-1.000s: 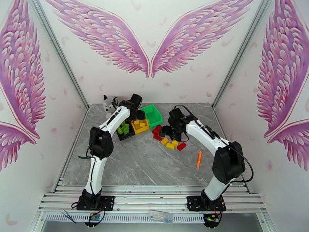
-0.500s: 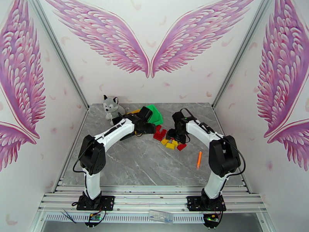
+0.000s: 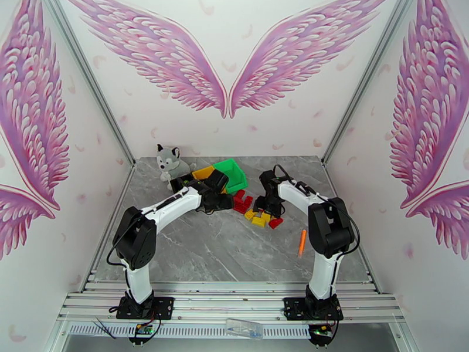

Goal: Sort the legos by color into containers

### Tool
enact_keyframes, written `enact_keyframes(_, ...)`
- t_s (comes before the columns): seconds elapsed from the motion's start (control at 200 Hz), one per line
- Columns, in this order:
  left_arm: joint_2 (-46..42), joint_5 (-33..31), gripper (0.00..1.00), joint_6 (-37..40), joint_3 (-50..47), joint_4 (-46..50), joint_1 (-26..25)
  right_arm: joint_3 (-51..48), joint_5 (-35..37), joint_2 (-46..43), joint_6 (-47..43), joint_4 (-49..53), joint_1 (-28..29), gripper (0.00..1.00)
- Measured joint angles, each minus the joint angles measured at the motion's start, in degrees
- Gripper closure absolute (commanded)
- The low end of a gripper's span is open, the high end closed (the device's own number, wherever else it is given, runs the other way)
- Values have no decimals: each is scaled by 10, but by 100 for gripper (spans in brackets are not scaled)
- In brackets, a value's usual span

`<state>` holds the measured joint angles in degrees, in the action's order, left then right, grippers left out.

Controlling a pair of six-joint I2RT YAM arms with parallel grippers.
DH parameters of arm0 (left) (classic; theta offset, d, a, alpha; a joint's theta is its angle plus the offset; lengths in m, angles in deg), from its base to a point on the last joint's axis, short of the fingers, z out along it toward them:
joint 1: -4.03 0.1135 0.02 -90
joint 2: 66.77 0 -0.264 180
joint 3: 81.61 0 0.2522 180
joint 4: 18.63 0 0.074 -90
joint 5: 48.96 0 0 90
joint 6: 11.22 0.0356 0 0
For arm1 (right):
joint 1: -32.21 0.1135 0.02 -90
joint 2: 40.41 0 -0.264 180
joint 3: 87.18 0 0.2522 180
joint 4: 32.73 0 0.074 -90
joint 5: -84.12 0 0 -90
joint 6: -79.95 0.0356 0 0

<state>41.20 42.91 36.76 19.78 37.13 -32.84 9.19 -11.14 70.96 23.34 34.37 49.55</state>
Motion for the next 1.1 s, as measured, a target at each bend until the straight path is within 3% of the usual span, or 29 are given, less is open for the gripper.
enact_keyframes(1.1,-1,15,22,-2,-4,-12,20,52,30,-2,-12,31,-4,26)
